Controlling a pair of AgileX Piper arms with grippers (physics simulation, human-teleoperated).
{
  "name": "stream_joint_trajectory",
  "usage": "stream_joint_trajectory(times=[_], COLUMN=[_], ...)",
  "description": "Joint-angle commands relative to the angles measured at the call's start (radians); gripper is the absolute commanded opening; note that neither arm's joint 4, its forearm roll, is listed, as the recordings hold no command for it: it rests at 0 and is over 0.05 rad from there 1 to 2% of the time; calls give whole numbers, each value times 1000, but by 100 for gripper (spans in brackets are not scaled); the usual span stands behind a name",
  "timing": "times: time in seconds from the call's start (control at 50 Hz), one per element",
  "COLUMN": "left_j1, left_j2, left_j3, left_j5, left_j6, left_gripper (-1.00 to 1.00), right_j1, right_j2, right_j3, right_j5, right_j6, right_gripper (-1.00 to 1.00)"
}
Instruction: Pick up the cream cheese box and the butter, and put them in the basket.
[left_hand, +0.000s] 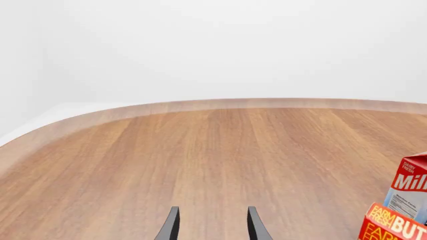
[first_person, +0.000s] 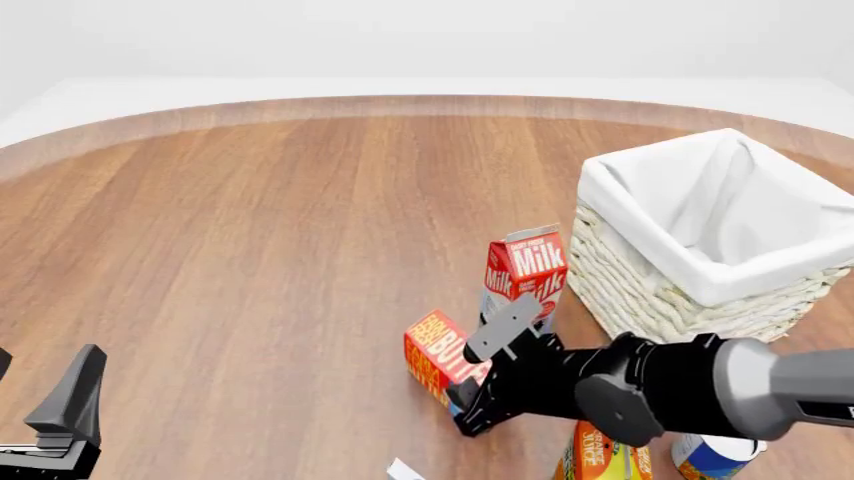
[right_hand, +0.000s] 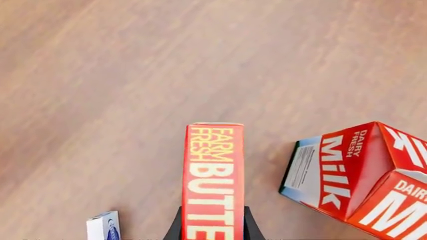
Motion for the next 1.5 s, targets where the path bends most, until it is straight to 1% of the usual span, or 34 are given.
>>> stream_joint_trajectory(times=[0.02, 0.1, 0.28, 0.44, 0.52, 0.68, 0.78, 0.88, 1.04, 1.16, 1.28, 1.38, 1.4, 1.44, 1.5], left_j1=[0, 0, 0, 0, 0, 0, 0, 0, 0, 0, 0, 0, 0, 0, 0], left_j2=[0, 0, 0, 0, 0, 0, 0, 0, 0, 0, 0, 0, 0, 0, 0], left_j3=[0, 0, 0, 0, 0, 0, 0, 0, 0, 0, 0, 0, 0, 0, 0], left_j5=[0, 0, 0, 0, 0, 0, 0, 0, 0, 0, 0, 0, 0, 0, 0], left_j6=[0, 0, 0, 0, 0, 0, 0, 0, 0, 0, 0, 0, 0, 0, 0], left_gripper=[100, 100, 100, 100, 100, 100, 100, 100, 100, 100, 100, 100, 100, 100, 100], right_j1=[13, 25, 31, 37, 34, 41, 72, 85, 103, 97, 100, 97, 94, 89, 77], right_j2=[-17, -44, -107, -140, -182, -244, -281, -335, -445, -480, -516, -537, -546, -554, -571], right_j3=[-6, -17, -68, -96, -113, -126, -131, -142, -218, -257, -327, -361, -361, -376, -390], right_j5=[16, 44, 129, 180, 216, 258, 279, 301, 387, 415, 453, 468, 467, 475, 485], right_j6=[16, 12, -36, -64, -76, -84, -71, -74, -97, -118, -141, -146, -163, -153, -159], right_gripper=[-100, -100, -100, -100, -100, -100, -100, -100, -100, -100, -100, -100, -100, -100, -100])
